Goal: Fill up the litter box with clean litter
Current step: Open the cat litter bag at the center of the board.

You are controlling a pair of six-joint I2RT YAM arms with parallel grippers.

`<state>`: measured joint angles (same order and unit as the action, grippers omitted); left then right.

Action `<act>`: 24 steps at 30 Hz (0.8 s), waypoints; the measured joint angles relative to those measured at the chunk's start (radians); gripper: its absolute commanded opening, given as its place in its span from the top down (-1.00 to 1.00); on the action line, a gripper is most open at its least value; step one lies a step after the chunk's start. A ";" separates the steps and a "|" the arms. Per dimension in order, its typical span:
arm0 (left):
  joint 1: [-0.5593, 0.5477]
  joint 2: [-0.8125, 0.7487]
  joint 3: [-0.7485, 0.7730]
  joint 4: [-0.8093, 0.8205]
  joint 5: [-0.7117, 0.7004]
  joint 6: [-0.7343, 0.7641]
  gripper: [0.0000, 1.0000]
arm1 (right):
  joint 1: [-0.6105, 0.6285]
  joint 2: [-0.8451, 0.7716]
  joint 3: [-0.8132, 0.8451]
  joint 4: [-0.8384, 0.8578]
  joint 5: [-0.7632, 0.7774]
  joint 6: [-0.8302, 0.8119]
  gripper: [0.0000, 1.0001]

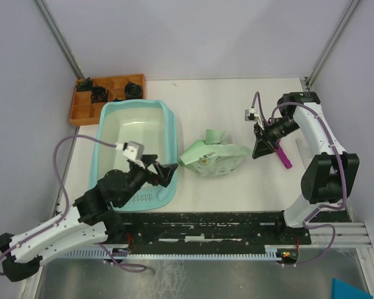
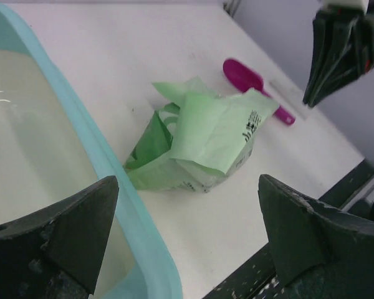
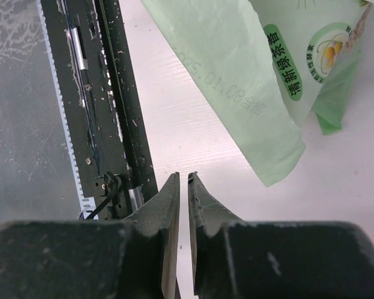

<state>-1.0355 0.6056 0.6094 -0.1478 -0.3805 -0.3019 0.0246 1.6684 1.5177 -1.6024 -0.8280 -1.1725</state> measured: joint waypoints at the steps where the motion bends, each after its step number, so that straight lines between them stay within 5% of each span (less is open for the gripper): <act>1: 0.007 -0.061 -0.030 0.005 -0.023 -0.054 -0.96 | 0.000 -0.003 0.000 0.000 0.001 0.002 0.66; 6: 0.023 -0.077 -0.025 0.013 -0.083 -0.243 -0.94 | 0.000 -0.007 0.000 0.000 -0.001 0.018 0.68; 9: 0.034 0.080 0.040 -0.019 -0.079 -0.334 -0.72 | 0.000 -0.007 0.000 0.000 -0.002 0.029 0.69; 10: 0.089 0.254 0.138 -0.082 -0.022 -0.440 -0.65 | 0.000 -0.007 0.000 0.001 -0.002 0.044 0.69; 14: 0.216 0.367 0.216 -0.182 0.098 -0.595 -0.63 | 0.000 -0.020 -0.010 0.027 0.002 0.068 0.70; 24: 0.245 0.337 0.171 -0.130 0.292 -0.801 -0.50 | 0.000 -0.059 -0.047 0.081 0.021 0.100 0.70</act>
<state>-0.7902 0.9424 0.7799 -0.2779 -0.0887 -1.1034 0.0246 1.6093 1.4704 -1.5211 -0.8074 -1.0721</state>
